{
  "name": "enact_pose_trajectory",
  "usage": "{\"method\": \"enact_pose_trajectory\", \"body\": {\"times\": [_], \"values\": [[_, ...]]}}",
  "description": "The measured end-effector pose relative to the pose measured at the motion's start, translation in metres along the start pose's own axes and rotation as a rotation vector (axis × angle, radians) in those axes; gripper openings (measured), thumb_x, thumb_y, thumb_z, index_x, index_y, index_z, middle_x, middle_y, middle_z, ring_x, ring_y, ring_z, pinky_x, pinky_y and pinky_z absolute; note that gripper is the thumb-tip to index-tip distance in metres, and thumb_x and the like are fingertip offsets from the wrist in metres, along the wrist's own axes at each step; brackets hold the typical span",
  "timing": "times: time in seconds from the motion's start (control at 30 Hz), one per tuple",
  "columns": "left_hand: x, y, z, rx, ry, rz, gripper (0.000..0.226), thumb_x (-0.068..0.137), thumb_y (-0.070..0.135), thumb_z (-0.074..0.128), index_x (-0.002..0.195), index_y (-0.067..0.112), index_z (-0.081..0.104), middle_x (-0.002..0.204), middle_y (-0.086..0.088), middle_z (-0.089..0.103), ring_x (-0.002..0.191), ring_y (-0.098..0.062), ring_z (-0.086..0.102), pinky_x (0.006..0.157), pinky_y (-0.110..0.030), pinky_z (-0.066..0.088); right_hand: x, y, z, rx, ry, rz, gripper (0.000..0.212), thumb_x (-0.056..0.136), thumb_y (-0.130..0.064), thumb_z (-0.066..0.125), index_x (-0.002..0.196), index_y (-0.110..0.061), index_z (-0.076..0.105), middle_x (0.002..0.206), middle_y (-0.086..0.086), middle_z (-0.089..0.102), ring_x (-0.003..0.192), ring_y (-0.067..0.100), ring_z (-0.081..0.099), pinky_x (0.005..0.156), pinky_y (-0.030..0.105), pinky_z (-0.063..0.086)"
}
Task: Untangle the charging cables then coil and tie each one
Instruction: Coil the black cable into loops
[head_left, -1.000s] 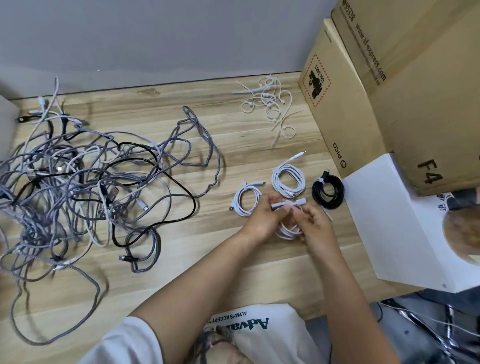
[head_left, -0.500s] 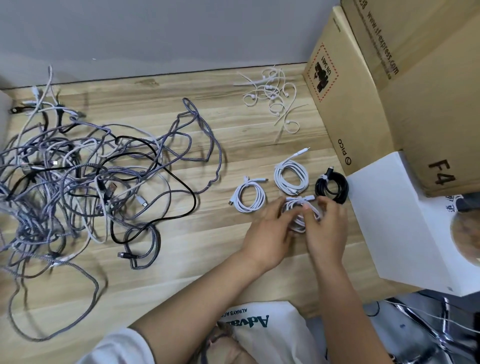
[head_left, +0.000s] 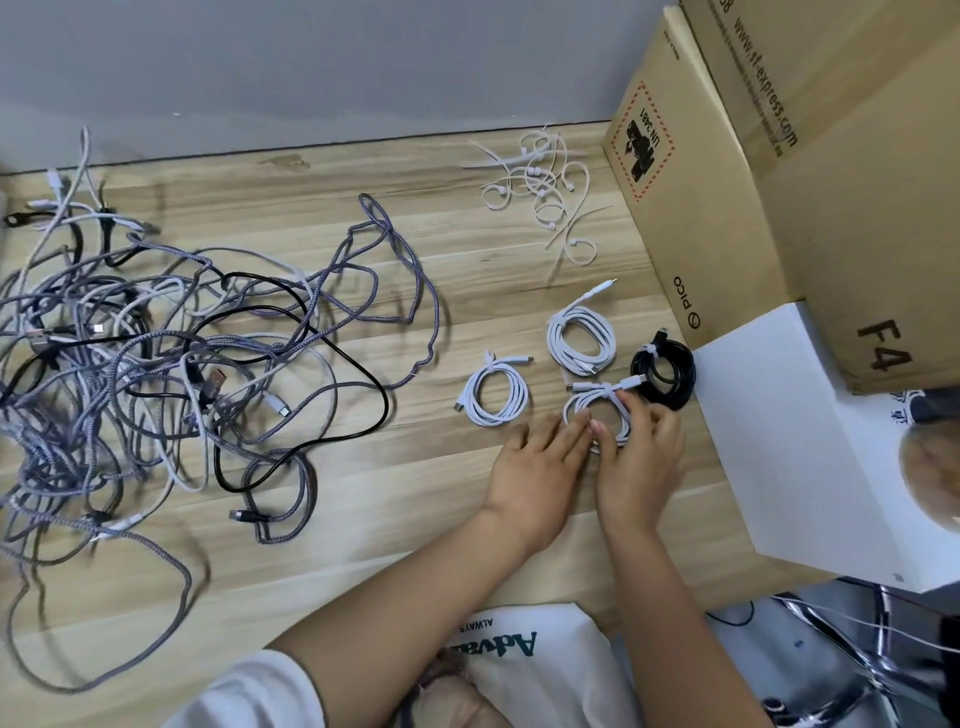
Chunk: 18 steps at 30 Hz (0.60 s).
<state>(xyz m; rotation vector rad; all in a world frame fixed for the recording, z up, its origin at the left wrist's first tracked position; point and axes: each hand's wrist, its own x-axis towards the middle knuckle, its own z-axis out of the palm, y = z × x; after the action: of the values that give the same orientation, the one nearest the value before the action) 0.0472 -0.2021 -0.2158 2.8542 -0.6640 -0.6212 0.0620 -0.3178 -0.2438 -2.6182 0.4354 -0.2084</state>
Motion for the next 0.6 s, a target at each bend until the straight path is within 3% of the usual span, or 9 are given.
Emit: {"method": "enact_pose_trajectory", "body": {"times": [0.2,0.43,0.6], "values": [[-0.003,-0.004,-0.002,-0.036,0.001,0.022,0.071,0.095,0.02,0.04,0.15,0.014,-0.005,0.158,0.001,-0.012,0.145,-0.021,0.0,0.116,-0.041,0.01,0.0,0.0,-0.003,0.001,0.008,0.019,0.037,0.082,-0.026,0.068,0.117,-0.018,0.061,0.115,0.009,0.054,0.109,0.031,0.049,0.09,0.046,0.038],[-0.015,-0.003,-0.004,-0.149,0.057,0.049,0.067,0.096,0.021,0.04,0.151,0.017,0.003,0.159,0.001,-0.007,0.146,-0.019,0.001,0.113,-0.037,0.013,0.004,-0.003,-0.008,0.059,-0.053,-0.015,0.029,0.087,-0.018,0.061,0.115,-0.026,0.062,0.124,-0.007,0.059,0.115,0.021,0.049,0.093,0.04,0.029],[-0.019,-0.007,-0.006,-0.228,0.107,0.053,0.064,0.096,0.027,0.042,0.151,0.017,0.01,0.159,0.001,-0.003,0.146,-0.018,0.005,0.114,-0.035,0.014,0.004,-0.006,-0.013,0.08,-0.031,0.002,0.028,0.088,-0.019,0.061,0.115,-0.022,0.063,0.124,-0.004,0.06,0.116,0.023,0.049,0.095,0.039,0.028]]}}
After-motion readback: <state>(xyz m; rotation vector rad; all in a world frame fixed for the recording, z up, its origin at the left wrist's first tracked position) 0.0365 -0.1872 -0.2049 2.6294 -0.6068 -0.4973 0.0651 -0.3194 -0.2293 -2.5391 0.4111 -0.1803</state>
